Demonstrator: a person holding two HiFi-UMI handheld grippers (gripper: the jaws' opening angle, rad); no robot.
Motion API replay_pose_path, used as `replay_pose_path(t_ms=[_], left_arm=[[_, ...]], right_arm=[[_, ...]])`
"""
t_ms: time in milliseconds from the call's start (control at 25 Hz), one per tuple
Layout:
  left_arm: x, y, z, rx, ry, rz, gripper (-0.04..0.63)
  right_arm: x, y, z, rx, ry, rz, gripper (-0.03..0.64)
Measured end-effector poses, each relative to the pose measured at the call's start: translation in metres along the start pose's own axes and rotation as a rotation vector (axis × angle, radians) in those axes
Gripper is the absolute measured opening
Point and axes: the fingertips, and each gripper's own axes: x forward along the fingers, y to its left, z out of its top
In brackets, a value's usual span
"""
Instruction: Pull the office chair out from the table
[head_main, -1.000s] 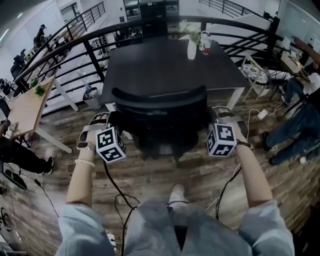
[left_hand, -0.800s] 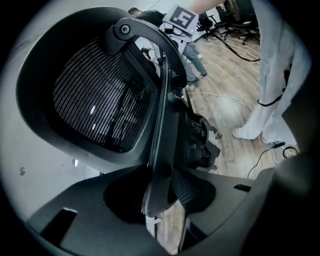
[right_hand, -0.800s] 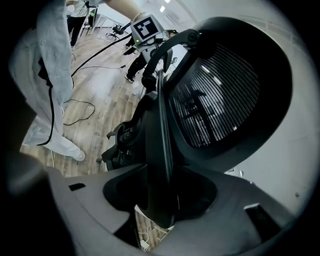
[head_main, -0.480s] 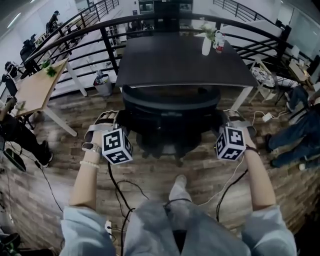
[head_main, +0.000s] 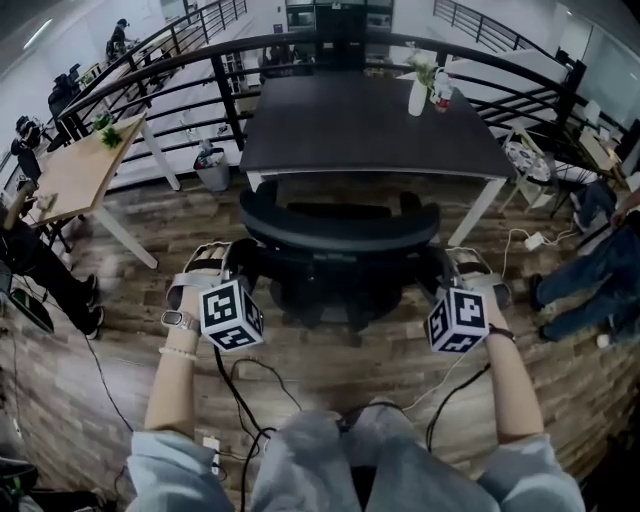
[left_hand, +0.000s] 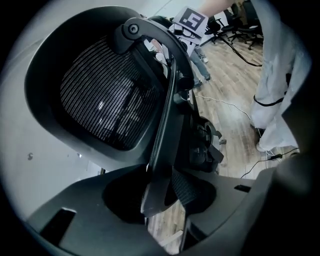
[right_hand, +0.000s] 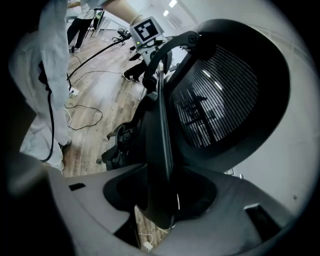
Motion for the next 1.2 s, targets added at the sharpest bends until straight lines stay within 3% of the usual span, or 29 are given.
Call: replay_pose_path(t_ms=[760,1200], left_arm=[[-0.076,-0.06,0.002,-0.052,0.117,0.027,0.181],[-0.094,-0.081,0.01,-0.096,0.121,0.043,0.186]], right_arm=[[-0.062,0.056,0.011,-0.048,-0.091,0.002,0.173],[-0.077,0.07,0.006,-0.063,-0.106,0.003,0.175]])
